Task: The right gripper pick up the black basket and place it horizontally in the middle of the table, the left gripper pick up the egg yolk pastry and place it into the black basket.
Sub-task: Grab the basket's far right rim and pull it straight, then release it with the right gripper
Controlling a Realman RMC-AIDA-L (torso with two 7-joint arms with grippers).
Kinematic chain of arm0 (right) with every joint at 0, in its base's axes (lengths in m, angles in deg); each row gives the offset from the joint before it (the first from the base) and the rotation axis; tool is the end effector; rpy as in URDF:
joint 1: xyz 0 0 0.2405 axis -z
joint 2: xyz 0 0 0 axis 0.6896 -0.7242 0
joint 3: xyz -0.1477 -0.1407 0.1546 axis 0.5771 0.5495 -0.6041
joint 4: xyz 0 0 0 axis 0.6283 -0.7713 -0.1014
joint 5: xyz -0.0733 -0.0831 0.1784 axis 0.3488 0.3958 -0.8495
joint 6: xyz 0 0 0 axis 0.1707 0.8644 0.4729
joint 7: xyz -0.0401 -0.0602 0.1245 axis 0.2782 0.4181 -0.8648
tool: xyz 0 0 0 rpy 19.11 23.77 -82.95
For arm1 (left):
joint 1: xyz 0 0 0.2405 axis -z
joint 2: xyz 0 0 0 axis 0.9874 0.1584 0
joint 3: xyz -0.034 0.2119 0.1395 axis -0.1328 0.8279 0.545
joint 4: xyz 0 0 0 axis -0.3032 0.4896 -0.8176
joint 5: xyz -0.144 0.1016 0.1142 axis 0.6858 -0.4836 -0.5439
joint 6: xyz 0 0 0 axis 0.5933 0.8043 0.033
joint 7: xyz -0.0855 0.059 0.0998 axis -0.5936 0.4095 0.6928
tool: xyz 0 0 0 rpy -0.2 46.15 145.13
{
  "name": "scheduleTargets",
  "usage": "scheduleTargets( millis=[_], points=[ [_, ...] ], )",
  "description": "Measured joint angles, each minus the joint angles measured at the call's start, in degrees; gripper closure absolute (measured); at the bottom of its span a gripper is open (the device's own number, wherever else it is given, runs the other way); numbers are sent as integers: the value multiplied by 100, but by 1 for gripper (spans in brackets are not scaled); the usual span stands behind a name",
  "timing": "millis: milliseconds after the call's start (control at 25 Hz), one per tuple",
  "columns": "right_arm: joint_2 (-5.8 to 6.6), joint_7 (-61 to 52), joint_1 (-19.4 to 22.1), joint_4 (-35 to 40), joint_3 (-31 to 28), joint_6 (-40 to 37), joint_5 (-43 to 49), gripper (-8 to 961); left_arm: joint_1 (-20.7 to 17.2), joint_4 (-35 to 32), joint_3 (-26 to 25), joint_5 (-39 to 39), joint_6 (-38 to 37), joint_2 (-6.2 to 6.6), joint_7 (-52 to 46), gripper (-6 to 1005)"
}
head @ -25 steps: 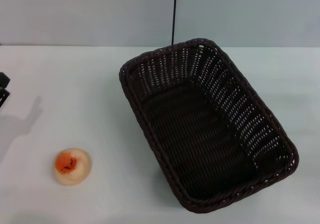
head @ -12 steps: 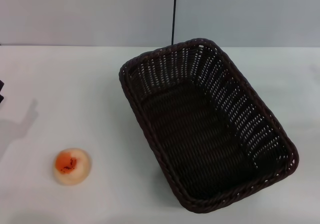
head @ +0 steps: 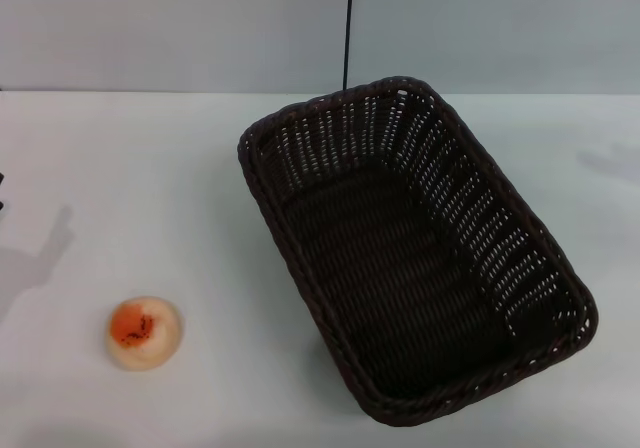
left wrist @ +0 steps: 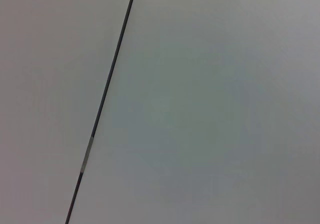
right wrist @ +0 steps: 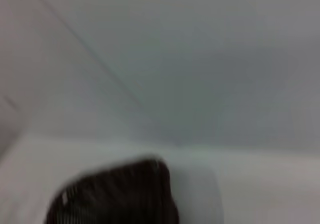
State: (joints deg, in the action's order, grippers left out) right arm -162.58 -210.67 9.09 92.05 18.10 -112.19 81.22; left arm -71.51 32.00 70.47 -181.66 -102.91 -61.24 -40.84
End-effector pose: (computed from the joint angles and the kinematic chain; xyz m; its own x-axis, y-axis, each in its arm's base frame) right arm 0.2489 0.3448 0.1720 0.4533 -0.7813 -0.4290 -0.8907 -0.4150 -0.1854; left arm -0.3830 0.2058 0.0279 0.4901 -0.0357 0.8709 0.8433 -0.2331 -0.4842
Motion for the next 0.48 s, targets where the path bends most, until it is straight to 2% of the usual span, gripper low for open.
scheduleTargets(
  millis=[120, 200, 480],
  points=[
    [114, -457, -587, -185, 340, -272, 890, 337, -49, 32, -11, 0, -48, -7, 0, 166],
    [131, -657, -879, -423, 679, -277, 1292, 341, -83, 70, -8, 0, -61, -8, 0, 166],
    [-34, -785, -1382, -1525, 1427, 599, 1588, 354, -142, 144, -3, 2, -127, -6, 0, 166]
  ],
)
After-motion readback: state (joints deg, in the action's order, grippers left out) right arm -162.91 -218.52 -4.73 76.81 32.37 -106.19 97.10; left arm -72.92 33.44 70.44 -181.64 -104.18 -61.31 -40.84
